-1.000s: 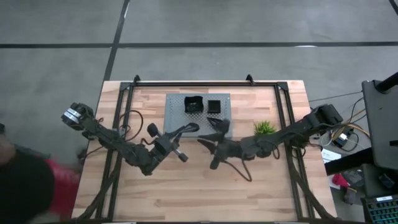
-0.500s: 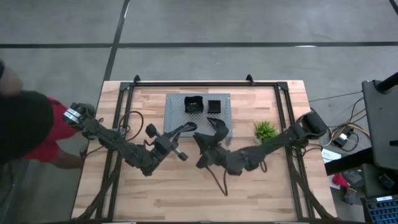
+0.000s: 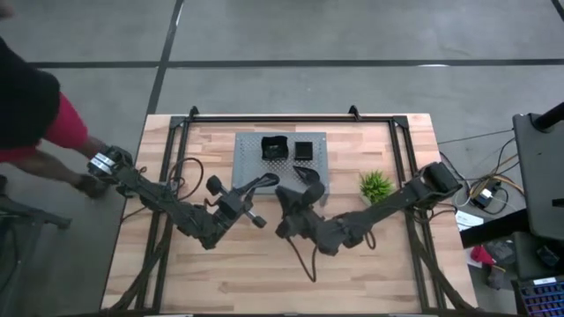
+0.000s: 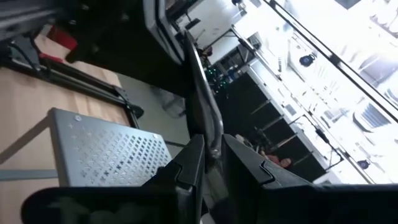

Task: Pick & Place Mini shaped plates
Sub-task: Stack the drop-shaped plate on top of the drop-shaped plate on the shelf

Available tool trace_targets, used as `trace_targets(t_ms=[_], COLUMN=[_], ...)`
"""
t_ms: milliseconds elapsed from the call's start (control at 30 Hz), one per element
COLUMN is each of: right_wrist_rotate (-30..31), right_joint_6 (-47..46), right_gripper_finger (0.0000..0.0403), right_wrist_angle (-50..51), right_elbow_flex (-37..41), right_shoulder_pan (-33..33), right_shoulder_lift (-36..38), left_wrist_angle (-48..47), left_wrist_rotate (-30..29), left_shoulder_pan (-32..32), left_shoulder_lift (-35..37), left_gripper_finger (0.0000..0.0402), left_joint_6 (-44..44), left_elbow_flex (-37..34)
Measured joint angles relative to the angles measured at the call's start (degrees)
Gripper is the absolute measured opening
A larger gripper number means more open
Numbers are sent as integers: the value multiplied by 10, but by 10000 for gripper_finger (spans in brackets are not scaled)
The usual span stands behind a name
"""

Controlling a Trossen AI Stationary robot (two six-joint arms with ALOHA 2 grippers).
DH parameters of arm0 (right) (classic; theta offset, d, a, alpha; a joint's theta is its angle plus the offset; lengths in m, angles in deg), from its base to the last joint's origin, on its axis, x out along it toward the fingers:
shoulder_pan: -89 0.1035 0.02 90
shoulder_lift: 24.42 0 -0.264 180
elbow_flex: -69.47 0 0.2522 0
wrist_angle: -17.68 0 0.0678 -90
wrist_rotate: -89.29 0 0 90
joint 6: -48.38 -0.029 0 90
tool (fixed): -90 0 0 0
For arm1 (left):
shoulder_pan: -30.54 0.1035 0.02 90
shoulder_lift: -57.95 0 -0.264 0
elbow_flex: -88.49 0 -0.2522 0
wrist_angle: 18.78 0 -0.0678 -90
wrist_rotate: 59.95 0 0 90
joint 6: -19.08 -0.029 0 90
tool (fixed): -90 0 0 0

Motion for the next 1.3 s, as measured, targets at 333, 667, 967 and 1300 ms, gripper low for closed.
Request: trace_targets(t_ms=[333,667,967,1300], right_wrist_rotate=[1,2,9,27], right_joint_6=[-6,-10,-8,19], right_gripper_finger=[52,51,9,8], right_wrist_angle=[0,0,0,-1], right_elbow_flex=[6,7,0,-9], right_shoulder_pan=[-3,-4,-4,-8], right_shoulder_lift=[1,1,1,7], left_wrist_angle=[1,-8,-8,-12], left_wrist_rotate=[21,34,43,89], left_shoulder_pan=[0,-1,-1,-1], left_shoulder_lift=[0,0,0,0], left_gripper_finger=[0,0,0,46], left_joint_6=[11,26,28,25], left_elbow_flex=[0,0,0,0])
